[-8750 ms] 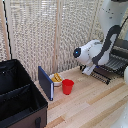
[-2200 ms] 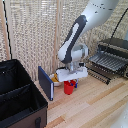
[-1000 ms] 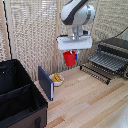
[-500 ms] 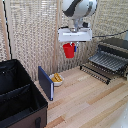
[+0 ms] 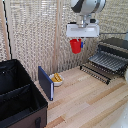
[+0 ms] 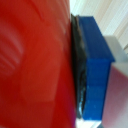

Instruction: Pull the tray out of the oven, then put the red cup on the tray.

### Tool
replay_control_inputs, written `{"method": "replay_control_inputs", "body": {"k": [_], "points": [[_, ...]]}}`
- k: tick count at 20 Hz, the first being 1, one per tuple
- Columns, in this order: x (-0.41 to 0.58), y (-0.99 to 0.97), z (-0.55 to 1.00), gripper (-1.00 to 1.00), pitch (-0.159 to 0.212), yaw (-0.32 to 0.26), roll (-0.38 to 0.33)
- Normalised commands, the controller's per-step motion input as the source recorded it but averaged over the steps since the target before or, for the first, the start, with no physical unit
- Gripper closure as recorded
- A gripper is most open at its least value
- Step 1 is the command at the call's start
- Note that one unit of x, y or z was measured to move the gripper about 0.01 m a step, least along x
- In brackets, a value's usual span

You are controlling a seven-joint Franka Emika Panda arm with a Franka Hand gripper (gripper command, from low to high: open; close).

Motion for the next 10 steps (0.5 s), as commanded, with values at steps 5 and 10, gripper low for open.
{"method": "replay_control_inputs", "body": {"k": [5,10], "points": [[0.077,-0.85,0.15,1.00,-0.012,-0.117,0.005],[0.015,-0.92,0.05,1.00,-0.008,-0.095,0.006]]}}
